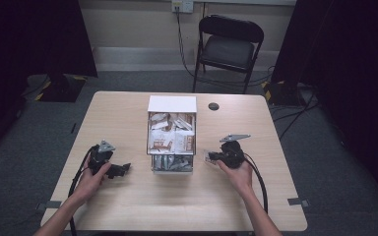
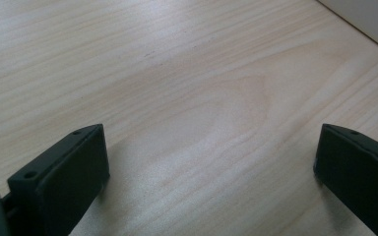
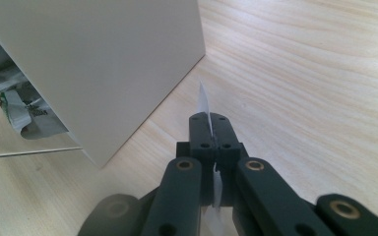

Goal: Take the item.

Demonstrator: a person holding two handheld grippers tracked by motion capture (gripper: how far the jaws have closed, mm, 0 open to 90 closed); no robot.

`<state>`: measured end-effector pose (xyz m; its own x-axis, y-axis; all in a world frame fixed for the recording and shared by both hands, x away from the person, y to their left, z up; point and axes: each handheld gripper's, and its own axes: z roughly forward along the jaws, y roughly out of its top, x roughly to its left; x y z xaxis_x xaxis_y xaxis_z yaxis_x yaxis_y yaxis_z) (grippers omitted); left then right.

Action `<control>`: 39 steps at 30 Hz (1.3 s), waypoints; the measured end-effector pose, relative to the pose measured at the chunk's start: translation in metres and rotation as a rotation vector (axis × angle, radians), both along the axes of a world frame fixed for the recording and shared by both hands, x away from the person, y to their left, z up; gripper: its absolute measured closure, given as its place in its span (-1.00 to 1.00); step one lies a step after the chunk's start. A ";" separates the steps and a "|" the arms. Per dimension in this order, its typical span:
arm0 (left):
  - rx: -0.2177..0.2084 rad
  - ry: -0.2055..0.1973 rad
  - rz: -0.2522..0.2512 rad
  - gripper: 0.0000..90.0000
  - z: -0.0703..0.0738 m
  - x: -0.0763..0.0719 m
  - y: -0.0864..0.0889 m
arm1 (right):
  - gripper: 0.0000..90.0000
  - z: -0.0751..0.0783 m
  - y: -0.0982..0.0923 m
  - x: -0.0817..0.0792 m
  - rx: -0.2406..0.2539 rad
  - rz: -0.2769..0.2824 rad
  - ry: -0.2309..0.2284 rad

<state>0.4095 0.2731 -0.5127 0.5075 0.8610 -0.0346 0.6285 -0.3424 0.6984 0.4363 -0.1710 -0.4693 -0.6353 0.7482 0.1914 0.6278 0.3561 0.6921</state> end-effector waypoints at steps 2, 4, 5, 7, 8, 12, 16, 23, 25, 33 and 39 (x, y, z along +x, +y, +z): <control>0.000 0.000 0.000 -1.00 0.000 0.000 0.000 | 1.00 -0.001 0.001 0.000 0.002 0.001 -0.002; 0.000 0.000 0.000 -1.00 0.000 0.000 0.000 | 1.00 -0.003 0.002 0.001 0.001 0.006 -0.003; 0.000 -0.001 0.000 -1.00 0.000 0.000 0.000 | 1.00 -0.006 0.003 0.002 -0.004 0.006 0.007; 0.000 0.000 0.000 -1.00 0.000 0.000 0.000 | 1.00 -0.007 0.003 0.002 -0.002 0.005 0.008; 0.000 0.000 0.000 -1.00 0.000 0.000 0.000 | 1.00 -0.007 0.003 0.002 -0.001 0.007 0.012; 0.000 0.000 0.000 -1.00 0.000 0.000 0.000 | 1.00 -0.010 0.002 0.003 -0.008 -0.004 0.010; 0.000 0.000 0.000 -1.00 0.000 0.000 0.000 | 1.00 -0.012 0.001 0.005 -0.001 -0.008 0.016; 0.000 0.000 0.000 -1.00 0.000 0.000 0.000 | 1.00 -0.016 -0.001 0.008 0.012 -0.012 0.023; 0.000 0.000 0.000 -1.00 0.000 0.000 0.000 | 1.00 -0.018 -0.001 0.008 0.010 -0.015 0.022; 0.000 0.000 0.000 -1.00 0.000 0.000 0.000 | 1.00 -0.023 0.001 0.009 0.016 -0.022 0.025; 0.000 0.000 0.000 -1.00 0.000 0.000 0.000 | 1.00 -0.025 0.005 0.008 0.012 -0.018 0.008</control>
